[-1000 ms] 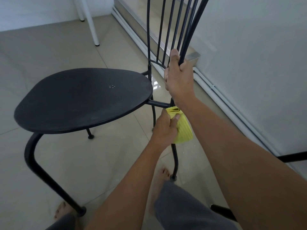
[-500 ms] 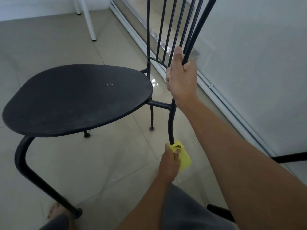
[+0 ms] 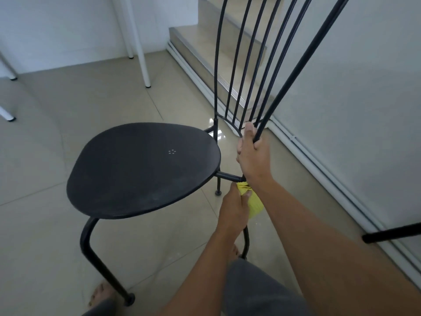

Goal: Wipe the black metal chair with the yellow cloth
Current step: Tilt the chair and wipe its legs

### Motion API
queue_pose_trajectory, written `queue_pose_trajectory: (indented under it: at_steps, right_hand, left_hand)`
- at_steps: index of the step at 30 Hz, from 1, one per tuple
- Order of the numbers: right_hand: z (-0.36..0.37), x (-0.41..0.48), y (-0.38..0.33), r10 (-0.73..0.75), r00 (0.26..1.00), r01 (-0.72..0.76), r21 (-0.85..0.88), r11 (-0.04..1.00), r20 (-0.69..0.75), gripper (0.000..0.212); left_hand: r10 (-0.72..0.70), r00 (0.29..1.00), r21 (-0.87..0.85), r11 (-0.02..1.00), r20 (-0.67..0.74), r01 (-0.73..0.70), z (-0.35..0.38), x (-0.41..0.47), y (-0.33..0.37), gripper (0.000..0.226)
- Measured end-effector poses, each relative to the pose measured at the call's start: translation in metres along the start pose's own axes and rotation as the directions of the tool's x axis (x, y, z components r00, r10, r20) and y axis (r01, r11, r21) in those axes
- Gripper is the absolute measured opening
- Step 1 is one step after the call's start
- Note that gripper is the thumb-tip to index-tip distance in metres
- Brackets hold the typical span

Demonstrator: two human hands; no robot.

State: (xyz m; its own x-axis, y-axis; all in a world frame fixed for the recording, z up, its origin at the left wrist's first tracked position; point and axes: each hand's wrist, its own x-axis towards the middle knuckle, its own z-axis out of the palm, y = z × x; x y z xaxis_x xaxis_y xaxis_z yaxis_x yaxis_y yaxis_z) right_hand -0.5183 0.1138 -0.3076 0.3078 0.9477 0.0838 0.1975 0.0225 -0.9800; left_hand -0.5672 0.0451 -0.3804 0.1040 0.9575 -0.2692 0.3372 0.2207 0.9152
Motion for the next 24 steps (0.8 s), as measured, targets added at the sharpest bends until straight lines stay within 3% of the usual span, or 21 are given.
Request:
queue_pose_trajectory:
  at_steps: [5,11,15,16,20,24]
  right_hand:
    - [-0.009,-0.039,0.003,0.023,0.991,-0.029,-0.042,0.999,-0.135,0.043]
    - [-0.020,-0.079,0.007,-0.017,0.942,-0.040,-0.162,0.986,-0.334,0.034]
    - [-0.030,-0.096,0.006,0.025,0.937,-0.058,-0.084,0.995,-0.349,0.006]
    - [-0.033,-0.100,0.005,0.062,0.941,-0.080,-0.039,0.996,-0.334,0.008]
    - [-0.048,-0.115,0.006,0.088,0.968,-0.094,-0.014,0.995,-0.236,0.025]
    - [-0.060,-0.129,0.013,0.088,0.973,-0.100,-0.045,0.994,-0.212,0.039]
  left_hand:
    - [-0.034,0.999,0.056,0.998,-0.009,0.035,-0.012,-0.039,-0.005,0.025]
    - [-0.054,0.991,0.071,0.996,-0.120,0.063,-0.037,-0.084,-0.018,0.013]
    - [-0.089,0.988,-0.123,0.990,-0.125,0.074,-0.048,-0.110,-0.021,0.024]
    - [-0.118,0.985,-0.205,0.975,-0.128,0.090,-0.052,-0.115,-0.021,0.028]
    - [-0.236,0.966,-0.540,0.830,-0.110,0.141,-0.067,-0.131,-0.013,0.029]
    - [-0.378,0.925,-0.815,0.548,-0.038,0.190,-0.083,-0.137,0.003,0.031]
